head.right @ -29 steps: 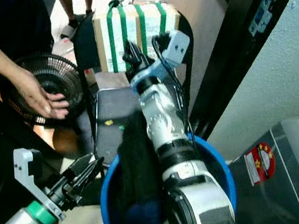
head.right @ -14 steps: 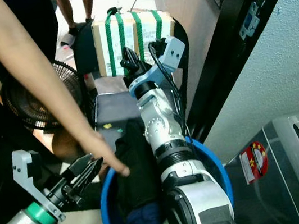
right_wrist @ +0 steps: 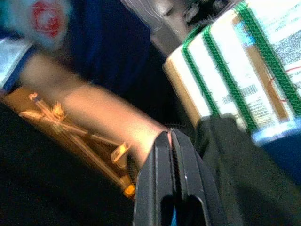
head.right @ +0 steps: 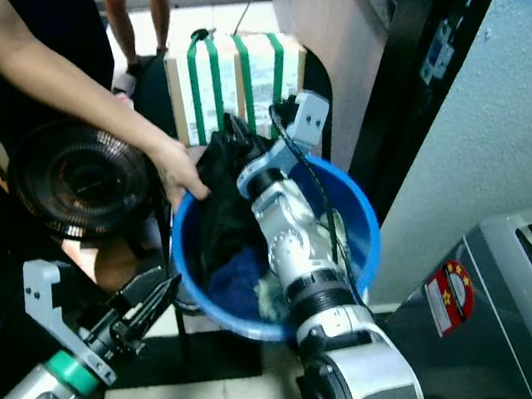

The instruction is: Clothes washing

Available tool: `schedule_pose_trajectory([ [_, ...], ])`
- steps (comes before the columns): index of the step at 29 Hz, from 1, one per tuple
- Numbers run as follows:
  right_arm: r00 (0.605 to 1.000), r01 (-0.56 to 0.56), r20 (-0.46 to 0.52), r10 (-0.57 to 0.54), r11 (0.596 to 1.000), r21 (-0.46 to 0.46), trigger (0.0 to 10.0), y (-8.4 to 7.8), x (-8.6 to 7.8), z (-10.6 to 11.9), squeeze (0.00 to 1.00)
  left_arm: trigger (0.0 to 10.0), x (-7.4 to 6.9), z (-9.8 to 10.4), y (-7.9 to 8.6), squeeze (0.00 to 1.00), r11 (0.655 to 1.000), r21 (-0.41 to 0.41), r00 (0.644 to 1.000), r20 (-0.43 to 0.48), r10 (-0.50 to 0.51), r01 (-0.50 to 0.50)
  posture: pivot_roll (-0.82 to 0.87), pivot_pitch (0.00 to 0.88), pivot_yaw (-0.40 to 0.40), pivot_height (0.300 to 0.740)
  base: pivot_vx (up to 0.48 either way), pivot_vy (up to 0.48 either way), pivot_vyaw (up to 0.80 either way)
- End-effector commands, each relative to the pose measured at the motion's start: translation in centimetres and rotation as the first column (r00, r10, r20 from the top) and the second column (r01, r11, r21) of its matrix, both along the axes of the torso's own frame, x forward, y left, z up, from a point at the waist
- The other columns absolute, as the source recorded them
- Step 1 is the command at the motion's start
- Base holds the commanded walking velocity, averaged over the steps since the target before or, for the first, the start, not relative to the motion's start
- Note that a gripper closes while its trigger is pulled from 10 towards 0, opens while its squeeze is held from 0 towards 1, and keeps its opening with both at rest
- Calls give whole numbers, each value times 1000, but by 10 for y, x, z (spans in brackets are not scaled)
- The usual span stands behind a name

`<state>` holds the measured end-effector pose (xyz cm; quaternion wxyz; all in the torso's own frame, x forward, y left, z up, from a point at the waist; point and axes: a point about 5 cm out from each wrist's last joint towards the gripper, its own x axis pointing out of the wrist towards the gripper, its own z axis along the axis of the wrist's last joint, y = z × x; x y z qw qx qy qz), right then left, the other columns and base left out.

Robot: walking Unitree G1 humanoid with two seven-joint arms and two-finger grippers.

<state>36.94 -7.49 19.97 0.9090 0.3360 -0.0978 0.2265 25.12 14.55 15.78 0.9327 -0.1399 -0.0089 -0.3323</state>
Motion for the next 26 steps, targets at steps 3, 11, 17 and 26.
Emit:
schedule_pose_trajectory([
  [3,998,-61,-10,60,998,-18,0,0,-14,-10,0,10000,4,-1,7,0,999,18,999,8,49,-49,102,81,3,740,0,0,0],
  [11,995,-61,73,64,997,-42,0,-34,-19,19,0,10000,16,2,15,0,992,72,995,17,99,-100,92,53,2,740,0,0,0],
  [17,980,196,89,-178,938,-285,10000,-53,-13,-16,1000,10000,15,-9,4,0,987,163,1000,-4,12,-11,91,43,1,740,0,0,0],
  [26,769,555,19,-639,653,-515,10000,-123,-14,-53,0,10000,29,-13,11,0,952,272,990,34,135,-139,102,39,-6,740,0,0,0],
])
